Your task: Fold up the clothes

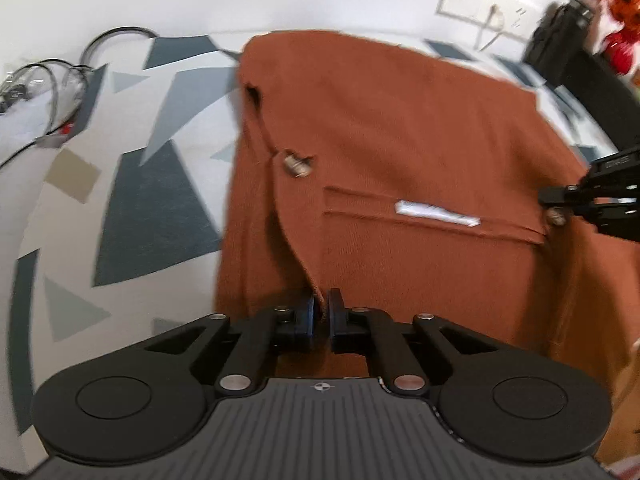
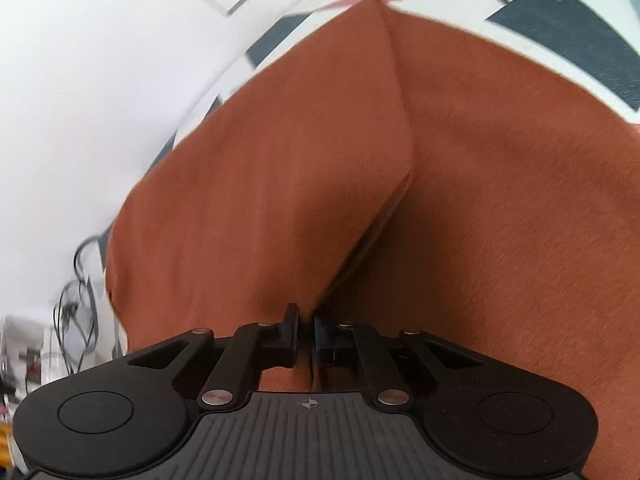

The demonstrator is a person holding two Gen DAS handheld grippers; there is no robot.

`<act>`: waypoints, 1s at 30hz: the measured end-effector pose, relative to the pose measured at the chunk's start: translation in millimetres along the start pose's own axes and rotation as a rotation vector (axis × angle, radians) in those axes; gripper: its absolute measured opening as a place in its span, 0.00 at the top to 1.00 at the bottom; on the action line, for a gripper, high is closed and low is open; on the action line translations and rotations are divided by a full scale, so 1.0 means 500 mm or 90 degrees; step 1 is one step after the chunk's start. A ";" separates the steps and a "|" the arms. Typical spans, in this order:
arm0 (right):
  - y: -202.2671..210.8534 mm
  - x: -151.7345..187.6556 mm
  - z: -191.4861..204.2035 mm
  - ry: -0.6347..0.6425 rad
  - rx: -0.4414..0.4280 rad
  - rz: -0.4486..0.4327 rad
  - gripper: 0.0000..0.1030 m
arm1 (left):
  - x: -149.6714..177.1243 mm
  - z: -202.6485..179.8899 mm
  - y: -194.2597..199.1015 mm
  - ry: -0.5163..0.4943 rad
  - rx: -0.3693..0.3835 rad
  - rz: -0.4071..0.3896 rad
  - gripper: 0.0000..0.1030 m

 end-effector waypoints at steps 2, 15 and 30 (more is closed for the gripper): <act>0.022 -0.011 -0.003 0.002 -0.006 -0.027 0.94 | -0.011 -0.010 0.012 -0.007 0.035 -0.014 0.95; 0.118 -0.098 -0.059 -0.020 0.030 -0.156 0.95 | -0.021 -0.106 -0.030 0.009 0.346 0.016 0.96; 0.120 0.064 -0.073 0.105 0.115 -0.057 0.43 | -0.023 -0.109 -0.038 -0.058 0.207 0.038 0.55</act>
Point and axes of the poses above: each gripper's, at about its wrist camera, not at the fingertips, and y roughly against the way its jaws point, z to its left, x to its underside, the point moved 2 cm from there along -y, roughly the way its jaws point, and after that the axes turned 14 degrees about -y, right-handed, at the moved point
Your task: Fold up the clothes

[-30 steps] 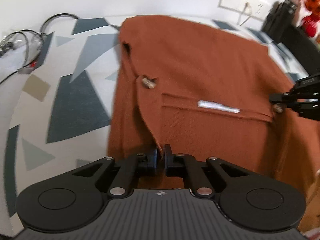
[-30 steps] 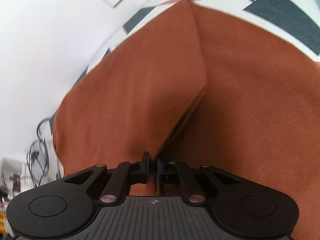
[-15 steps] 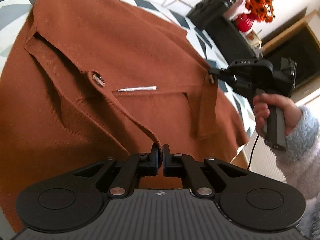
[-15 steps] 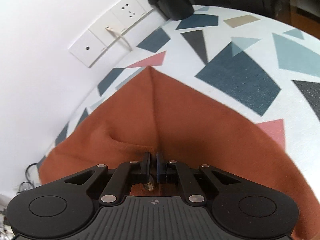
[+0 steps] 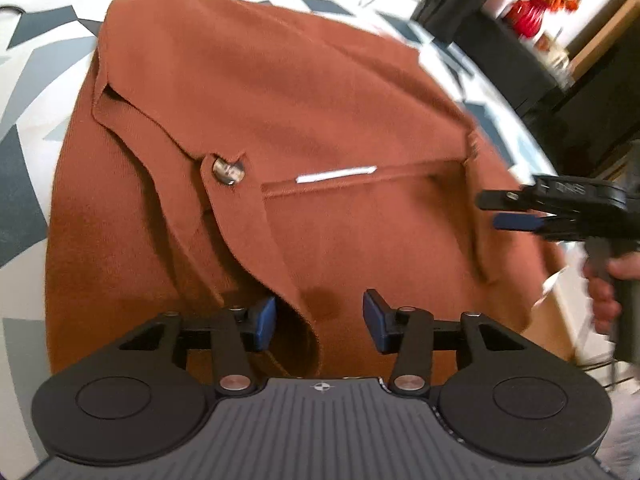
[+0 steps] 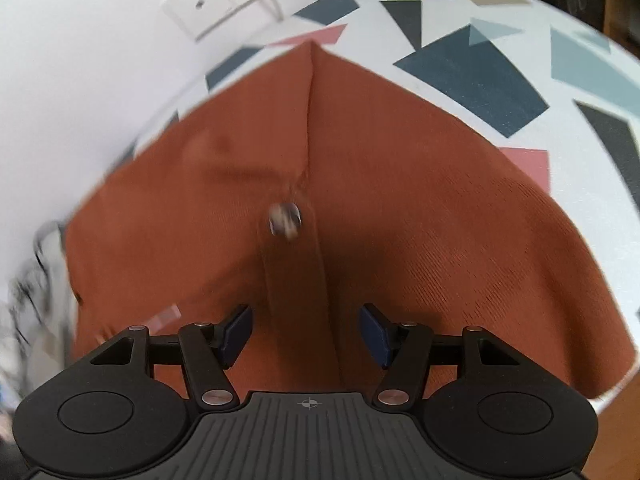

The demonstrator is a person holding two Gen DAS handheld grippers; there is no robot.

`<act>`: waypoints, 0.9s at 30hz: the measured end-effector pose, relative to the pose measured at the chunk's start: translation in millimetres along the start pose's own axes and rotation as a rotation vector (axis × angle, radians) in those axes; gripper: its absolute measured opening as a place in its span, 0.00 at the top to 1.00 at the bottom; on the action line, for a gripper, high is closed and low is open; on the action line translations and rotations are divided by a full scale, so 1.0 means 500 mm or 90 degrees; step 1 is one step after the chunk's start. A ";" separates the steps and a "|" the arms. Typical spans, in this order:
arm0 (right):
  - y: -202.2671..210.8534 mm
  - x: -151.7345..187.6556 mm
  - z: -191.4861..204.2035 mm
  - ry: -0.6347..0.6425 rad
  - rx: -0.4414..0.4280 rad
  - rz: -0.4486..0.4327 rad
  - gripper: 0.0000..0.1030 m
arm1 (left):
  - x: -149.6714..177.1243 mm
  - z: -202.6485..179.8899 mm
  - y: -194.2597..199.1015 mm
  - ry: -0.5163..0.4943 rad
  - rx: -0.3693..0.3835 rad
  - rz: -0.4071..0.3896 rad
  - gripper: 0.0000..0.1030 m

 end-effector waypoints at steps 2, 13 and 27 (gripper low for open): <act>0.005 0.028 0.012 0.062 0.028 -0.009 0.36 | 0.004 0.004 0.007 0.003 -0.003 -0.006 0.72; 0.030 0.042 0.042 0.220 0.037 -0.067 0.95 | 0.022 0.069 0.179 0.279 0.113 -0.206 0.99; 0.219 -0.053 0.018 0.205 -0.027 -0.184 0.95 | 0.086 0.037 0.137 0.430 0.208 -0.201 0.99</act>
Point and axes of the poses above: each gripper's, at about its wrist camera, not at the fingertips, and y roughly against the way its jaws point, z to its left, x to its underside, the point moved 2 cm from there along -y, roughly the way its jaws point, and after that the axes turned 14 degrees about -y, right-handed, at the moved point
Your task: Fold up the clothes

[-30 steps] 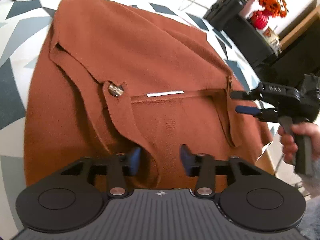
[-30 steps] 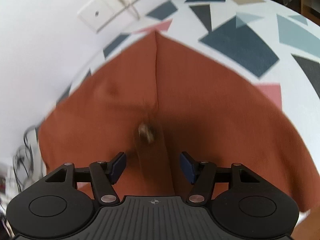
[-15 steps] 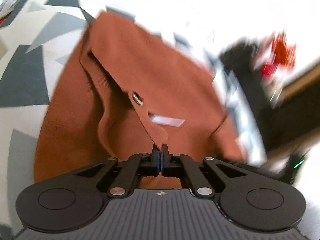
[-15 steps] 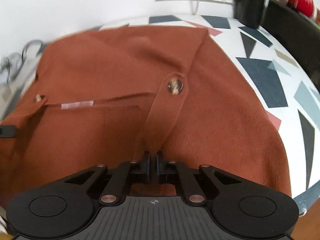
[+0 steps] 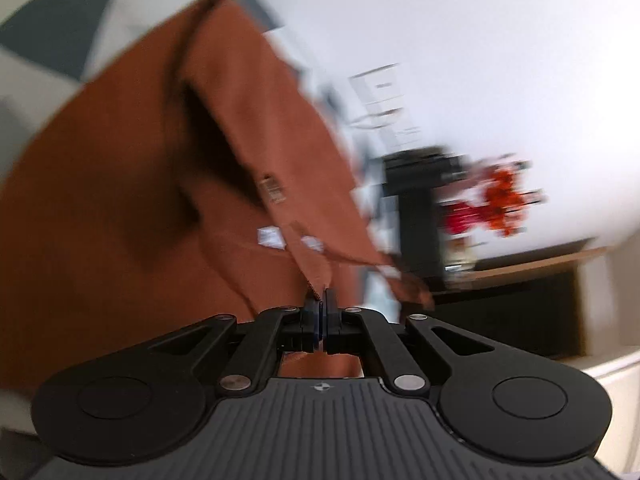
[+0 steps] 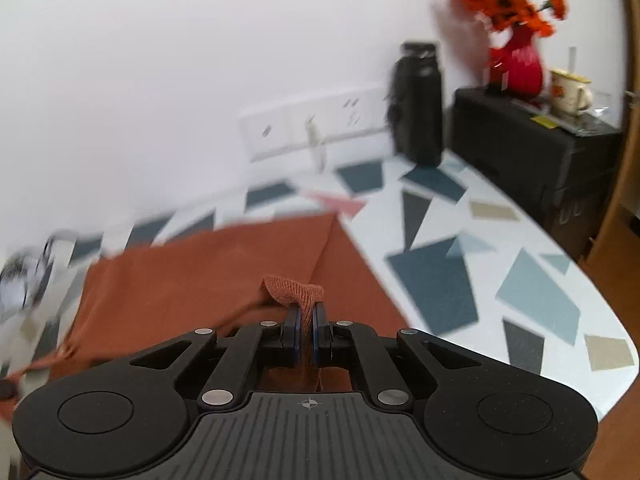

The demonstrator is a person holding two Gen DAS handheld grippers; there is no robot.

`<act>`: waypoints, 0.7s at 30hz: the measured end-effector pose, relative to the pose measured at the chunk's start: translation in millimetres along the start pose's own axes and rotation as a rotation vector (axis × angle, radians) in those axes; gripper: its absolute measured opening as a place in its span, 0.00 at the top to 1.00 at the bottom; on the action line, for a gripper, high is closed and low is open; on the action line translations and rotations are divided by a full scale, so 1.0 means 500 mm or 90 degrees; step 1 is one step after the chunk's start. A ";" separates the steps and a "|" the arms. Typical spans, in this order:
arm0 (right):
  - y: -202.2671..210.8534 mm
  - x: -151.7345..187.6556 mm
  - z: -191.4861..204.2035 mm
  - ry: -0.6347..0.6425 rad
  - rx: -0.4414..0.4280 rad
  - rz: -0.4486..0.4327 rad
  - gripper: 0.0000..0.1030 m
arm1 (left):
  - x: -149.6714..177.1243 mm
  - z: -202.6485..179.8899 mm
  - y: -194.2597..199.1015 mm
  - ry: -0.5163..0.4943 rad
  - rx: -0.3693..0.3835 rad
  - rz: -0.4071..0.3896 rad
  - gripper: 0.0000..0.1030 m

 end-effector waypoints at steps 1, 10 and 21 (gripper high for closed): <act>-0.002 0.017 -0.001 0.009 0.000 0.027 0.95 | 0.010 0.014 -0.007 -0.005 -0.032 0.013 0.99; -0.055 0.136 0.001 0.012 0.032 0.225 0.64 | 0.029 0.059 -0.029 -0.049 -0.243 0.083 0.65; -0.058 -0.160 0.059 -0.183 -0.203 0.087 0.59 | -0.219 -0.012 0.004 -0.216 -0.186 -0.102 0.63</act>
Point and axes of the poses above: each gripper's, at about its wrist camera, not at the fingertips, and y roughly against the way its jaws point, z to its left, x to its underside, the point moved 2 cm from there along -y, roughly the way its jaws point, and after that the axes turned 14 degrees about -y, right-handed, at the moved point
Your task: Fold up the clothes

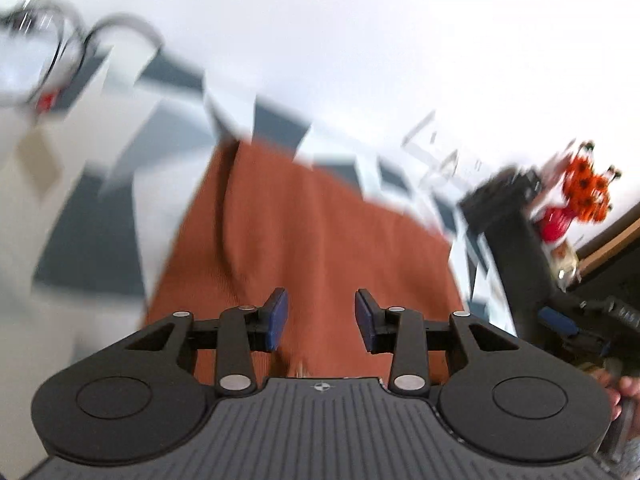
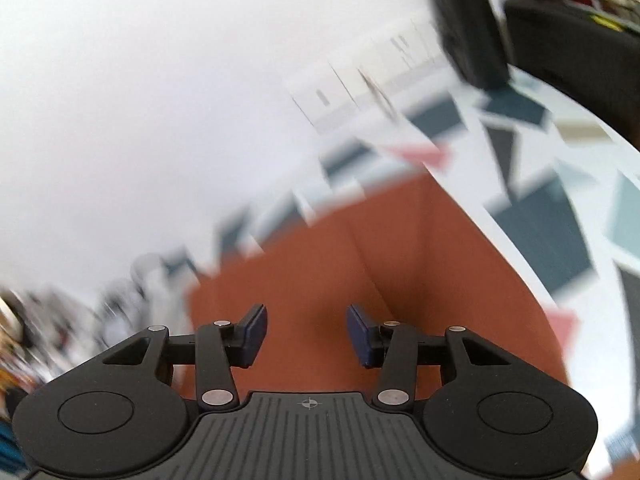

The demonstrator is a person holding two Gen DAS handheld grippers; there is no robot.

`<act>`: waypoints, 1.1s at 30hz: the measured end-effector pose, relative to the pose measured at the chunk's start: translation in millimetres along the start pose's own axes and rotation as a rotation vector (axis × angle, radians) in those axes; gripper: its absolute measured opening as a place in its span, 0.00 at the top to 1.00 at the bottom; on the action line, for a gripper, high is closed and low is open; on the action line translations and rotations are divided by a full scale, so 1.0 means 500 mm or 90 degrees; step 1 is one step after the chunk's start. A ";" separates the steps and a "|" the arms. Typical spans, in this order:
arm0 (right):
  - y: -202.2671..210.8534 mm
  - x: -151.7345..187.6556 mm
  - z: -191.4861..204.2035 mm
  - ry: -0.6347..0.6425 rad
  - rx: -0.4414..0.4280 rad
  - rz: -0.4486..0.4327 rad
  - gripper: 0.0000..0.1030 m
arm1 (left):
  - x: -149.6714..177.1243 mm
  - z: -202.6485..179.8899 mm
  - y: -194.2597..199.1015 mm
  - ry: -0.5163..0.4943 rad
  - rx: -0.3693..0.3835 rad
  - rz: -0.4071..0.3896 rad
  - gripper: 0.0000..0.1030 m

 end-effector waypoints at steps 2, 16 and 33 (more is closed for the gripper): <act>-0.013 -0.046 0.022 0.009 -0.027 -0.037 0.59 | -0.035 0.039 -0.028 0.024 0.025 -0.025 0.63; -0.213 -0.082 -0.244 -0.159 0.110 -0.097 0.65 | -0.100 0.181 -0.229 0.068 0.011 0.020 0.58; -0.383 -0.152 -0.260 -0.068 0.057 0.001 0.94 | -0.090 0.221 -0.299 0.165 0.088 0.007 0.53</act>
Point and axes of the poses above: each gripper's, at about its wrist camera, not at the fingertips, and y roughly against the way its jaws point, z to its left, x to its underside, the point moved 2 cm from there along -y, roughly the way its jaws point, and after that the axes turned 14 degrees about -y, right-handed, at the moved point
